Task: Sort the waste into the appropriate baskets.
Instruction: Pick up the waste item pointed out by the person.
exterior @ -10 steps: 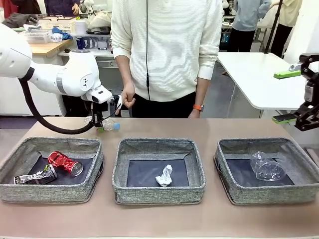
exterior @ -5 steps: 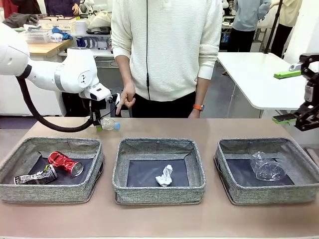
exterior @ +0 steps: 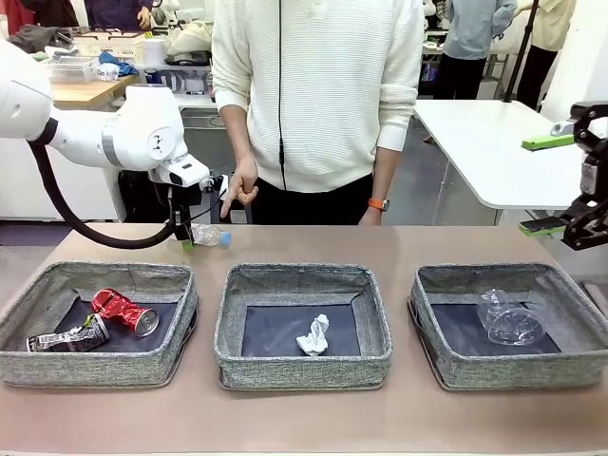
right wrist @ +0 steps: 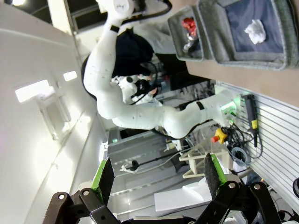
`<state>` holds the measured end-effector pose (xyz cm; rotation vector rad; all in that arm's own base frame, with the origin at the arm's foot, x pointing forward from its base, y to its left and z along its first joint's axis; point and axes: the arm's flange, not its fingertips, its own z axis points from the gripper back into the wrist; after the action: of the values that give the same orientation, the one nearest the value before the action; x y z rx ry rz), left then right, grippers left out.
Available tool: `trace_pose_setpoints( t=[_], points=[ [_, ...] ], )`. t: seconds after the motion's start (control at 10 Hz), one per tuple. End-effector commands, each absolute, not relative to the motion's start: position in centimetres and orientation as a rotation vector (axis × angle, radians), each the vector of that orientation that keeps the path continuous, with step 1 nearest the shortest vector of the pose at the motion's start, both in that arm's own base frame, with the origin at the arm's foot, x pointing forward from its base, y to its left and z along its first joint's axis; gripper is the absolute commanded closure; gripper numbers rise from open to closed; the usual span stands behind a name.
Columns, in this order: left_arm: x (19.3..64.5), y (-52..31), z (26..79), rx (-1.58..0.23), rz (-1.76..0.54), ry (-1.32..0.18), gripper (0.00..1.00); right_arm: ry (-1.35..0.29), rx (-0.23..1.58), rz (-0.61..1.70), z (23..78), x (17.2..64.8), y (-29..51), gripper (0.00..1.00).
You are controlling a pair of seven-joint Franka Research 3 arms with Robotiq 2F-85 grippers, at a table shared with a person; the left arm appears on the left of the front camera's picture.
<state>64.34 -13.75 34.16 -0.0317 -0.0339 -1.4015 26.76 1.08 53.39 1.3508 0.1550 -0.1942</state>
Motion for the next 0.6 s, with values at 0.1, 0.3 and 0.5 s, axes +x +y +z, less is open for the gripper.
trace_pose_setpoints(
  t=[0.1,0.3,0.5],
  points=[
    [64.6,-13.3,34.8,-0.072,-1.425,-0.036,0.00,0.159,1.366,-0.198,53.9,26.7,1.1,0.00],
    [64.5,-13.2,35.5,-0.078,-1.442,-0.041,0.00,0.159,1.366,-0.198,53.9,26.7,1.1,0.00],
    [64.3,-12.9,37.0,-0.101,-1.457,-0.095,0.00,0.159,1.366,-0.198,53.9,26.7,1.1,0.00]
  ],
)
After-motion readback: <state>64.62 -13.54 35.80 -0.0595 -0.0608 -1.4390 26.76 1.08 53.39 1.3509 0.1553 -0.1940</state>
